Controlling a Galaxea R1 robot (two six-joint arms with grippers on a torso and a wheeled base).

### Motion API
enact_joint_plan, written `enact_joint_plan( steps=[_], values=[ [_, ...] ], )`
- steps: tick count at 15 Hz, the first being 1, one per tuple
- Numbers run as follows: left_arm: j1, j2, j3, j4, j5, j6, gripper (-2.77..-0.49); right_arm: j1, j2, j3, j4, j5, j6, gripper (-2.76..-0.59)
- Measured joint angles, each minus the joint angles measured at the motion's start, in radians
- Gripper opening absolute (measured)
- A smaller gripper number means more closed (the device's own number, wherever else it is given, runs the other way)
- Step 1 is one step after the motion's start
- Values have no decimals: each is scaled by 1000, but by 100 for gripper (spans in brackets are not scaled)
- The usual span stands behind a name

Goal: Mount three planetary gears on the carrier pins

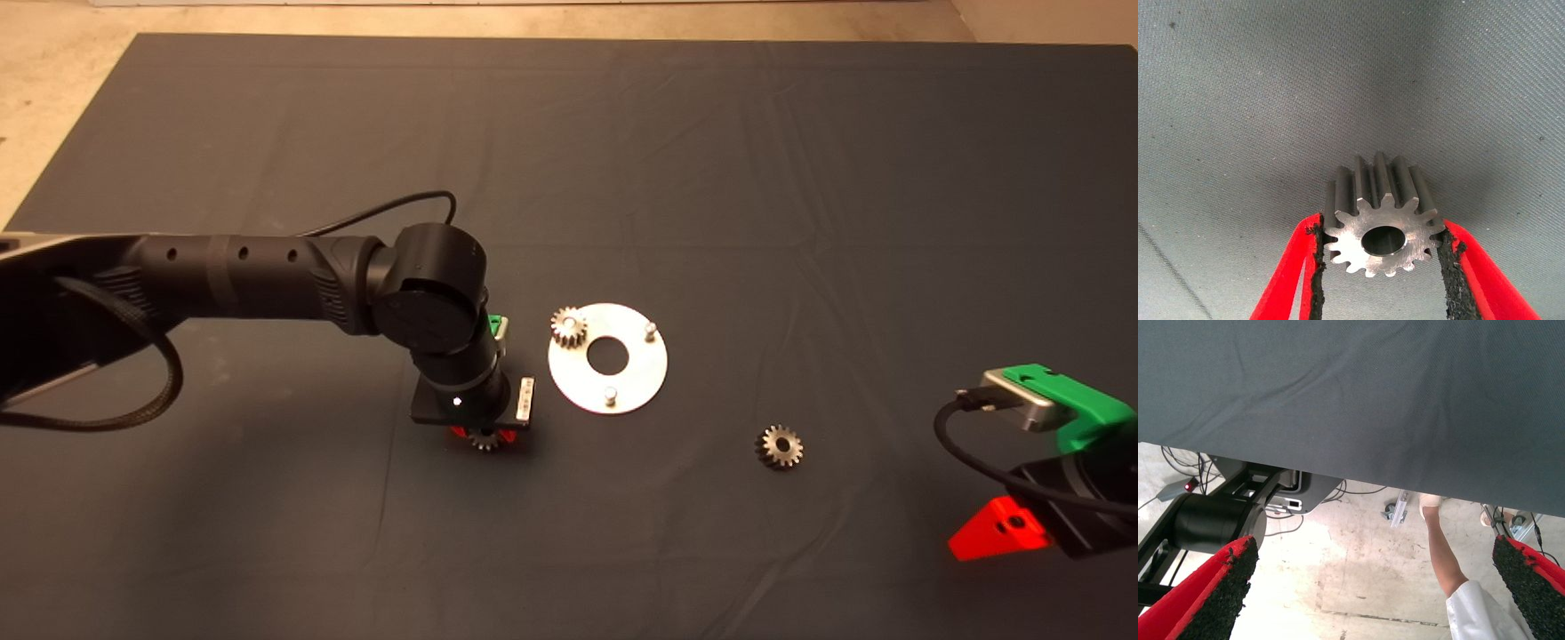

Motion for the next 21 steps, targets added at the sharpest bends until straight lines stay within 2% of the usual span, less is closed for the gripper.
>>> enact_joint_plan(
  steps=[5,7,9,10,11,13,14,15,17,18,19,20,21],
  values=[
    [-6,0,25,-1,0,0,-232,0,-2,0,0,0,0,-73],
    [-49,3,47,-17,0,0,-232,0,-2,0,0,0,0,-73],
    [-107,12,67,-54,1,0,-232,0,-2,0,0,0,0,-73],
    [-126,23,75,-63,0,0,-232,0,-2,0,0,0,0,-73],
    [-134,39,77,-74,0,1,-232,0,-2,0,0,0,0,-73],
    [-134,87,77,-90,4,2,-232,0,-2,0,0,0,0,-73],
    [-135,125,77,-92,4,4,-232,0,-1,0,0,0,0,-73],
    [-136,164,77,-94,3,11,-232,0,-1,0,0,0,0,-73],
    [-136,213,77,-99,-5,25,-232,0,-2,0,0,0,0,-73],
    [-136,217,77,-101,-14,33,-232,0,-3,0,0,-1,0,-73],
    [-136,217,77,-103,-7,39,-232,0,-2,0,0,0,0,-73],
    [-136,218,73,-102,10,47,-232,0,-2,0,0,-1,0,-73],
    [-136,231,61,-104,13,50,-232,0,-2,0,0,0,0,-73]
  ],
)
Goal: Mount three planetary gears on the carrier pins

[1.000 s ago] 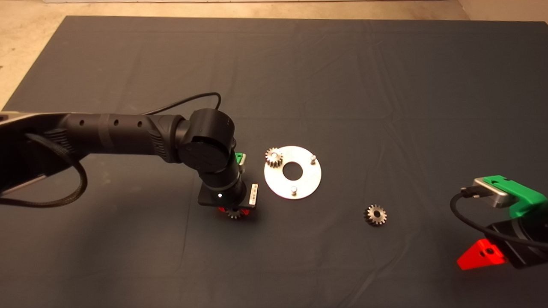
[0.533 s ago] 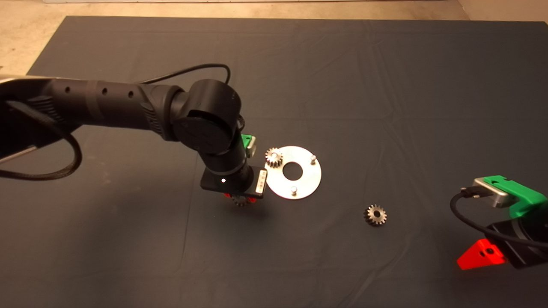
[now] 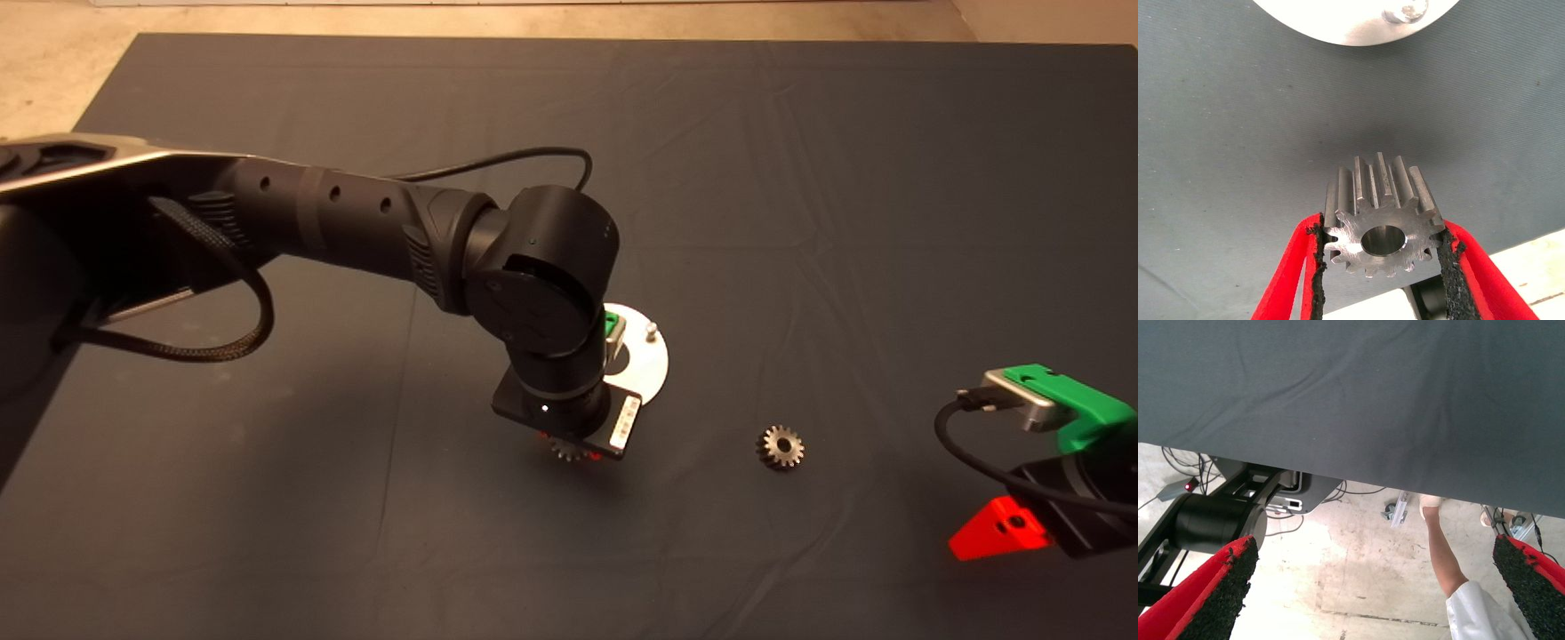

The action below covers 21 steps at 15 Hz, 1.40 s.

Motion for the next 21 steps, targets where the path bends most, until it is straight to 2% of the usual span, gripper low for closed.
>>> enact_joint_plan(
  steps=[4,5,7,9,15,19,21],
  values=[
    [-5,71,-126,-1,-17,46,-233,0,-1,0,0,-2,0,-73],
    [-5,75,-155,-4,-20,50,-233,0,0,0,0,0,0,-73],
    [-5,69,-214,-4,-8,52,-233,0,0,0,0,0,0,-73],
    [-5,80,-247,-7,-10,53,-233,0,0,0,0,0,0,-73],
    [-5,91,-280,-22,-14,54,-233,0,0,0,0,0,0,-73],
    [-5,92,-281,-24,-30,51,-233,0,0,0,0,0,0,-73],
    [-5,92,-283,-25,-57,37,-233,0,0,0,0,0,0,-73]
  ],
)
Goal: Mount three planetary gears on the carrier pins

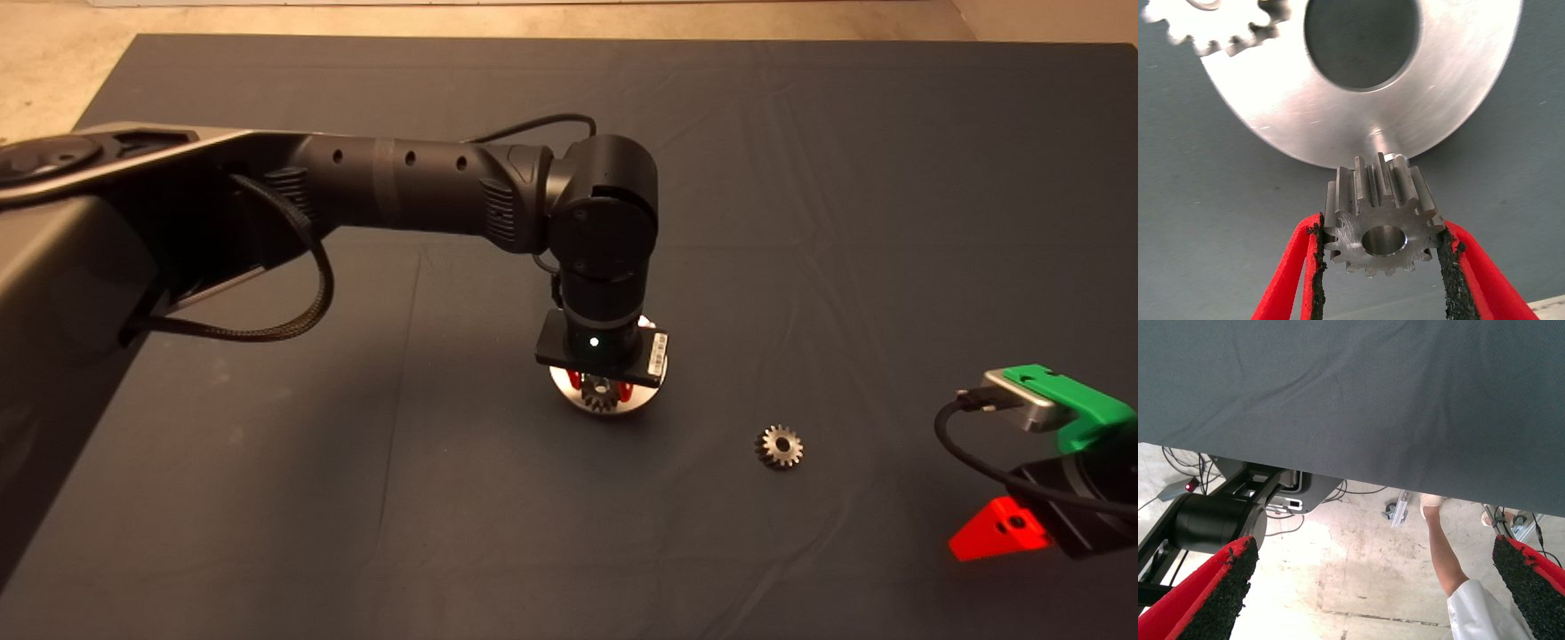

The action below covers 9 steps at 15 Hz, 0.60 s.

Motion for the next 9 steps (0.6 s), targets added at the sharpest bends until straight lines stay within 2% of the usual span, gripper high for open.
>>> enact_joint_plan(
  steps=[1,3,9],
  values=[
    [0,1,-4,-2,-17,-10,-233,0,0,0,0,0,0,-73],
    [0,5,-13,-5,-29,-13,-233,0,0,0,0,0,0,-73],
    [0,5,-28,-7,-27,-14,-233,0,0,0,0,0,0,-73]
  ],
)
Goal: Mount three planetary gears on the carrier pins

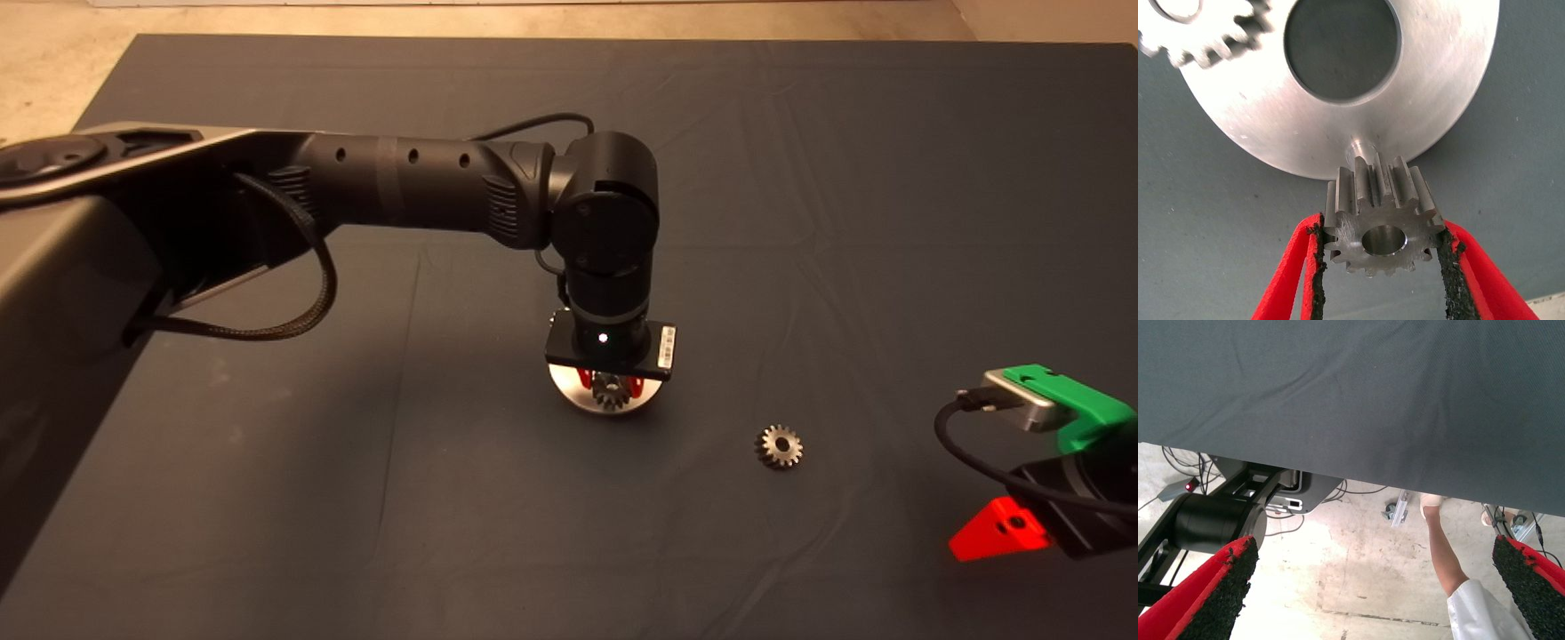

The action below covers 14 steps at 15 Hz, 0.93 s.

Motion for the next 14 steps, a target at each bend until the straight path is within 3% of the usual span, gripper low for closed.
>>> enact_joint_plan(
  steps=[14],
  values=[
    [3,0,0,0,5,0,-233,0,0,0,0,0,0,-73]
  ],
)
